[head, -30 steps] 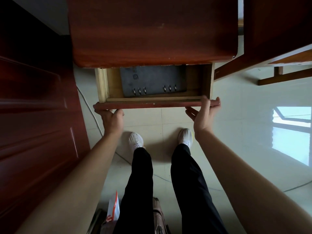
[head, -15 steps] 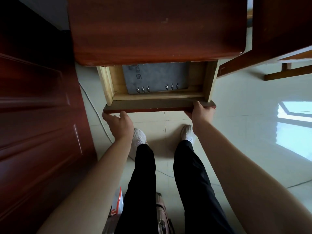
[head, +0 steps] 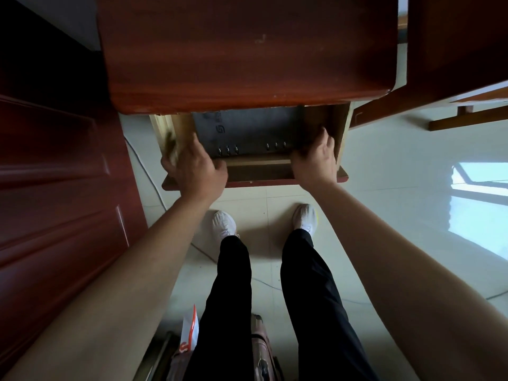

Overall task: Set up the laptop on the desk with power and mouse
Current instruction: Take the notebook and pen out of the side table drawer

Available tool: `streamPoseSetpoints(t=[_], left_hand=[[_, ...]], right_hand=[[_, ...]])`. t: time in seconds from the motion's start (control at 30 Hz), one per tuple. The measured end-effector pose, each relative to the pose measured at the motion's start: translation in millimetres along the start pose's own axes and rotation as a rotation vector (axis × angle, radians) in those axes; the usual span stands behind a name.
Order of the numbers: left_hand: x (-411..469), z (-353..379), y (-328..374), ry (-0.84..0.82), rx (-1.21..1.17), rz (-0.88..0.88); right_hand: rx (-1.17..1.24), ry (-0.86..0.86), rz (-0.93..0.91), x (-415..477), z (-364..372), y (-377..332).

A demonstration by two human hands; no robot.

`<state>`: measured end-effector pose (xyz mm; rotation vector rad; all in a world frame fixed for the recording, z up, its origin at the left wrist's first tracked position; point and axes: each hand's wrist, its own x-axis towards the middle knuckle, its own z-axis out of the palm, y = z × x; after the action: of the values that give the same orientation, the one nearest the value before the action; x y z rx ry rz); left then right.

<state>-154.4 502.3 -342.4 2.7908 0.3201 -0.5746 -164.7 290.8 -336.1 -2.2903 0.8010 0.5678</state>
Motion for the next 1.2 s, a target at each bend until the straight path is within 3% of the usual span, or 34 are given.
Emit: streamPoseSetpoints(t=[0.13,0.27,0.4,0.57,0.67,0.77,0.87,1.03,1.2], left_hand=[[9.9,5.8,17.2,-0.201,-0.071,-0.125],[22.5,5.2,24.8,-0.228,-0.388,-0.331],[25.5,3.5,26.2,-0.212,-0.381,-0.429],[24.8,-2.4,22.3,-0.096,-0.433,-0.414],[12.7,-9.5,27.3,-0.003,-0.298,-0.401],[6.5,-20.4,26.6,0.093,-0.326,-0.442],[2.3,-26.8,20.2,0.040,-0.335,-0.446],[-44.5,-25.3,16.7,0.105,-0.254,-0.279],[-80.3,-31.1,21.1,0.212,-0.314,-0.210]], right_hand=[[0.058,-0.197,0.075,11.8,10.4,-14.6],[0.137,-0.209,0.121,15.7,11.6,-11.9],[0.328,-0.260,0.201,23.5,2.1,-6.9],[0.235,-0.142,0.212,21.9,-4.5,-9.8],[0.400,-0.102,0.148,12.0,-2.3,-13.6],[0.384,0.001,0.091,-4.7,-1.7,-11.6],[0.337,0.054,0.089,-26.1,-7.4,4.9],[0.333,0.070,0.074,-65.4,-15.0,35.3],[0.191,0.142,-0.097,-91.7,-22.4,35.2]])
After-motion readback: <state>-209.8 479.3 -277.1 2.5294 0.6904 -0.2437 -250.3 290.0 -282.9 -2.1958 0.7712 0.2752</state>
